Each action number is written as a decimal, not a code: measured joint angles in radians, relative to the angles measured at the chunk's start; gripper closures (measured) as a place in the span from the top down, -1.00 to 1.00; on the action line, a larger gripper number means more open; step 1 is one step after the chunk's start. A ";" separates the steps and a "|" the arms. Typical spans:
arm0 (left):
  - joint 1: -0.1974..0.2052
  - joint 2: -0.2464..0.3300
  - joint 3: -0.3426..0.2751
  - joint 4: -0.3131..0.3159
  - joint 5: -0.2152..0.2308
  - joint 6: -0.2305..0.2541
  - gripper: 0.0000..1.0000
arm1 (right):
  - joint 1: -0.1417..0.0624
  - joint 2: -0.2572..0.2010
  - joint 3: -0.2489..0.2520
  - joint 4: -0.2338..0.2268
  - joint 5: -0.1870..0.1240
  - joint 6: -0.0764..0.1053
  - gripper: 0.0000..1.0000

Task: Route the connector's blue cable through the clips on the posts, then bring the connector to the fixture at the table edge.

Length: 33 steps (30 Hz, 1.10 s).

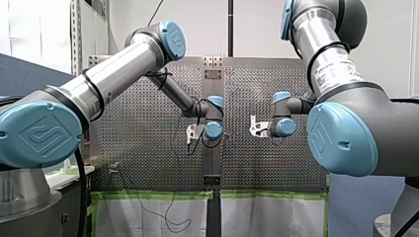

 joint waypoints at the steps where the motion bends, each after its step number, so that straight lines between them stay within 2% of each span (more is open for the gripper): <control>1: 0.000 0.000 0.000 -0.008 0.001 0.000 1.00 | 0.001 0.001 0.000 0.002 0.000 0.000 -1.00; 10: -0.005 0.001 -0.001 -0.089 0.010 0.026 1.00 | 0.003 0.002 0.000 0.010 0.000 0.001 -1.00; 17: -0.027 0.011 -0.019 -0.144 -0.034 0.031 1.00 | 0.003 0.002 0.000 0.009 -0.006 0.005 -1.00; 20: -0.037 0.031 -0.041 -0.141 -0.037 0.030 1.00 | 0.003 0.002 0.000 0.008 -0.009 0.006 -1.00; 27: -0.057 0.088 -0.100 -0.089 -0.013 0.025 1.00 | 0.003 0.002 0.000 0.012 -0.013 0.006 -1.00; 33: -0.075 0.103 -0.145 -0.057 -0.012 0.016 1.00 | 0.003 0.003 0.000 0.018 -0.014 0.006 -1.00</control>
